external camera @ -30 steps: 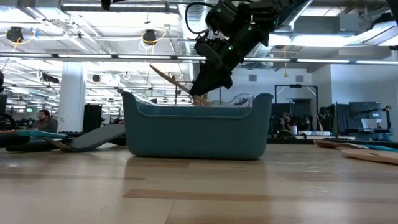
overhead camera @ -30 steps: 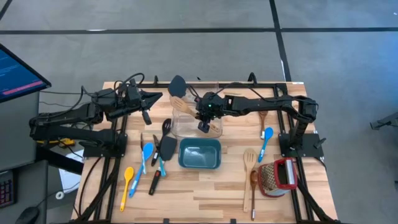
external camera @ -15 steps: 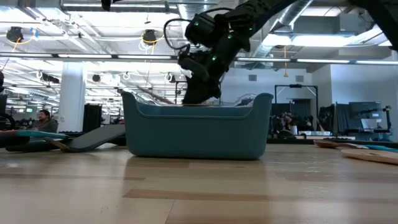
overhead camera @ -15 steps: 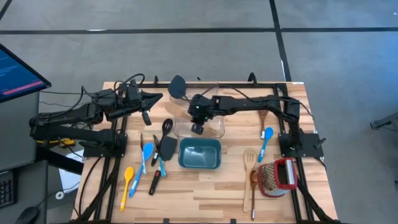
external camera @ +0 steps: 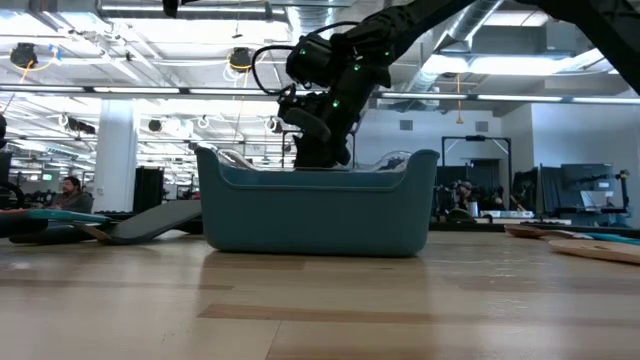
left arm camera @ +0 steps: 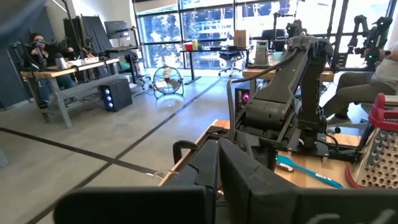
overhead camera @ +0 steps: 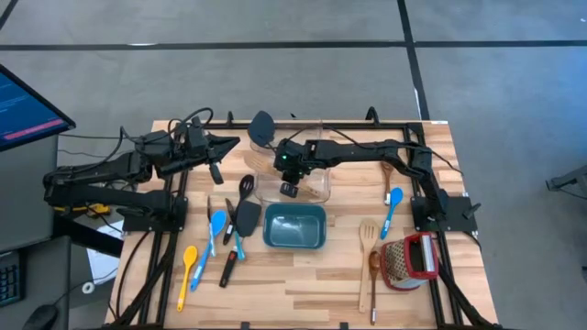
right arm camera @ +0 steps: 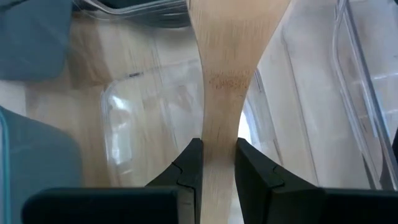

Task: Pick & Place Kitchen Items
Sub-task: Put the top wooden slotted spatula into the bottom transparent bin, then put the top wooden serving spoon into the bottom transparent bin

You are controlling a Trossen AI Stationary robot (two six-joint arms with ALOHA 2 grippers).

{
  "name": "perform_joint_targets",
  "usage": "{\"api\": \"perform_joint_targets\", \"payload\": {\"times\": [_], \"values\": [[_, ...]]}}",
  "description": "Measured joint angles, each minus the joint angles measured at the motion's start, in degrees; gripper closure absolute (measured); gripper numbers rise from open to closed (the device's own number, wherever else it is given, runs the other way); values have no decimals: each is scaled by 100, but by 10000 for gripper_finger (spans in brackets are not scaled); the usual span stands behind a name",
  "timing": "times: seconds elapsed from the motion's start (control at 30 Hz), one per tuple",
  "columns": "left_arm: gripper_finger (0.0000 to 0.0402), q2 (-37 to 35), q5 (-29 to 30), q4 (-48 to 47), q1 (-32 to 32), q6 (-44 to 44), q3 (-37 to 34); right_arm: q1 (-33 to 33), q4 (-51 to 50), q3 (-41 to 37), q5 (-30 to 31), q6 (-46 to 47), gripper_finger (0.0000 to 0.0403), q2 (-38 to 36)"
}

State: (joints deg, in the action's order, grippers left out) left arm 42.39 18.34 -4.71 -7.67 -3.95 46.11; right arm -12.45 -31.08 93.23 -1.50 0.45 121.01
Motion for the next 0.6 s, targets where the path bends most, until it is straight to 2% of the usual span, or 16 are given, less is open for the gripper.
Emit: {"api": "perform_joint_targets", "payload": {"times": [0.2, 0.27, 0.47, 0.6], "values": [[398, 0, 16, -1, 0, 1, 0, -7, 12, -4, -1, 2, 343, 2], [398, 0, 16, 0, 0, 11, 0, -4, 2, -7, 0, 0, 314, 8], [398, 0, 12, -1, 0, 13, 0, 0, -47, -31, 0, 0, 194, 10], [398, 0, 12, -2, 0, 13, 0, -1, -158, -31, 0, 0, 150, -152]]}}
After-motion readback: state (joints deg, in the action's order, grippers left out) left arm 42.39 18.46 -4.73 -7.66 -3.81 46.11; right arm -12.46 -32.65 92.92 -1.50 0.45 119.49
